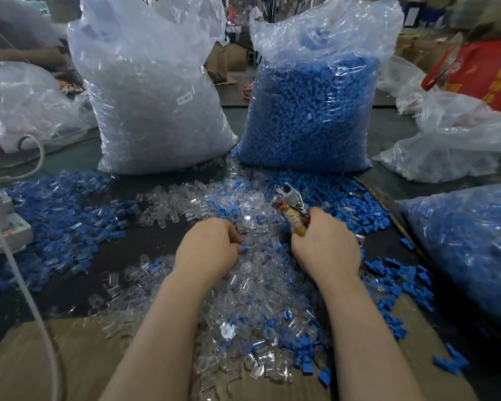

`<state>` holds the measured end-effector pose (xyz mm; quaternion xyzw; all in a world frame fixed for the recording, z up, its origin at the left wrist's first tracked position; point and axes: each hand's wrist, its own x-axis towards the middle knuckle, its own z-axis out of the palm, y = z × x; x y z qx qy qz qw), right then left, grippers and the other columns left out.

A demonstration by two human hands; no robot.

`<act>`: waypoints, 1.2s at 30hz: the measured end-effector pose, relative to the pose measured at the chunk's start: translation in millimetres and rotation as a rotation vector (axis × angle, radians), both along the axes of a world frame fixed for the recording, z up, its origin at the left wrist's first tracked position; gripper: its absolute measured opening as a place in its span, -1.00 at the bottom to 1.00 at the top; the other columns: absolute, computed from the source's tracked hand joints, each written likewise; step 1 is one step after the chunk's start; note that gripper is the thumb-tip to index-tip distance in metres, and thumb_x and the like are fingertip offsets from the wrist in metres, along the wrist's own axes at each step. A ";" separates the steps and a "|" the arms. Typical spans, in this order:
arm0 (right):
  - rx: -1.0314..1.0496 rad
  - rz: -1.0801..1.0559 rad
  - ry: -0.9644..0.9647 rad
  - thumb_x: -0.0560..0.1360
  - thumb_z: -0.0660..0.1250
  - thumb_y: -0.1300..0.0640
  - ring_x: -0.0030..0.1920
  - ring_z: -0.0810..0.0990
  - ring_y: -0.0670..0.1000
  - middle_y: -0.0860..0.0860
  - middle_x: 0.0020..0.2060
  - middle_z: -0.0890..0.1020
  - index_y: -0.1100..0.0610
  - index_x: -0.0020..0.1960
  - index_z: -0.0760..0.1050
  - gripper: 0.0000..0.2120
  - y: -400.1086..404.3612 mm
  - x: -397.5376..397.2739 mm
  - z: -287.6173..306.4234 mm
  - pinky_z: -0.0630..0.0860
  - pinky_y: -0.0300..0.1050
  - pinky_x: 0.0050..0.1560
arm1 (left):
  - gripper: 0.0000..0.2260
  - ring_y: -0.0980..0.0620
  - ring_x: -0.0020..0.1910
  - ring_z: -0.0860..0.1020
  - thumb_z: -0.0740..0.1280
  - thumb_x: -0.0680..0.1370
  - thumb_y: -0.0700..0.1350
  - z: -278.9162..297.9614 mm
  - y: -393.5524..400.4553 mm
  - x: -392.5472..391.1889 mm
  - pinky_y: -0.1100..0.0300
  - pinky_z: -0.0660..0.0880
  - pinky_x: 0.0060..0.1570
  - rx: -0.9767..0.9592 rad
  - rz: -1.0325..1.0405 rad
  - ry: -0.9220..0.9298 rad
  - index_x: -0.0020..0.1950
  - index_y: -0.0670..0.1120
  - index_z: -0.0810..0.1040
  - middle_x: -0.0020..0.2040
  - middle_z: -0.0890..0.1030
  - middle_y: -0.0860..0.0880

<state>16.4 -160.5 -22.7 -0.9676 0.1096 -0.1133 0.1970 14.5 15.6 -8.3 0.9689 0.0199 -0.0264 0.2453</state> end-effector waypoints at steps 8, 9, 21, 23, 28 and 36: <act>0.101 0.017 -0.073 0.54 0.32 -0.13 -0.22 0.38 0.12 0.00 -0.25 0.45 0.05 -0.06 0.37 -0.74 0.3 3.0 -0.6 0.30 -0.05 -0.22 | -0.77 0.04 -0.06 0.61 0.38 0.54 -0.20 0.0 -1.5 -0.4 0.07 0.61 -0.01 -0.026 -0.097 0.023 0.15 0.03 0.62 0.03 0.65 0.02; 0.110 0.027 -0.088 0.54 0.32 -0.14 -0.22 0.38 0.11 -0.01 -0.25 0.45 0.04 -0.07 0.37 -0.73 0.4 3.0 -0.7 0.29 -0.05 -0.22 | -0.78 0.04 -0.06 0.60 0.38 0.53 -0.20 -0.6 -2.0 -0.4 0.08 0.60 -0.01 -0.007 -0.092 0.010 0.13 0.03 0.62 0.01 0.65 0.03; 0.325 0.150 -0.215 0.52 0.39 0.01 -0.21 0.48 0.00 -0.15 -0.26 0.51 -0.04 -0.06 0.45 -0.89 -1.0 2.8 1.6 0.32 -0.11 -0.20 | -0.92 0.15 -0.24 0.55 0.39 0.53 -0.15 -5.4 -0.7 0.3 0.19 0.53 -0.30 -0.182 -0.025 -0.072 -0.10 0.04 0.56 -0.18 0.60 0.10; 0.401 0.167 -0.218 0.51 0.38 0.06 -0.16 0.56 0.00 -0.14 -0.21 0.60 0.01 0.00 0.55 -0.92 -1.3 1.8 3.3 0.45 -0.06 -0.17 | -0.94 0.14 -0.24 0.57 0.43 0.51 -0.09 -3.9 -0.1 -0.7 0.17 0.56 -0.27 -0.246 -0.012 -0.079 -0.10 0.05 0.58 -0.18 0.62 0.10; 0.555 0.223 -0.255 0.51 0.38 0.14 -0.24 0.57 -0.02 -0.12 -0.25 0.62 0.02 -0.01 0.59 -0.93 -1.5 -0.3 6.5 0.58 0.11 -0.12 | -0.87 0.19 -0.32 0.55 0.45 0.51 -0.11 -0.5 -1.2 -2.1 0.35 0.41 -0.40 -0.465 -0.009 -0.086 -0.03 0.12 0.61 -0.21 0.62 0.10; 0.634 0.324 -0.291 0.51 0.41 0.14 -0.28 0.55 -0.12 -0.10 -0.29 0.62 0.03 -0.07 0.57 -0.96 1.2 -1.6 8.6 0.56 -0.05 -0.18 | -0.83 0.09 -0.24 0.64 0.51 0.45 -0.20 10.0 -3.5 -3.4 0.15 0.56 -0.17 -0.766 -0.018 -0.054 -0.13 0.07 0.64 -0.25 0.68 0.06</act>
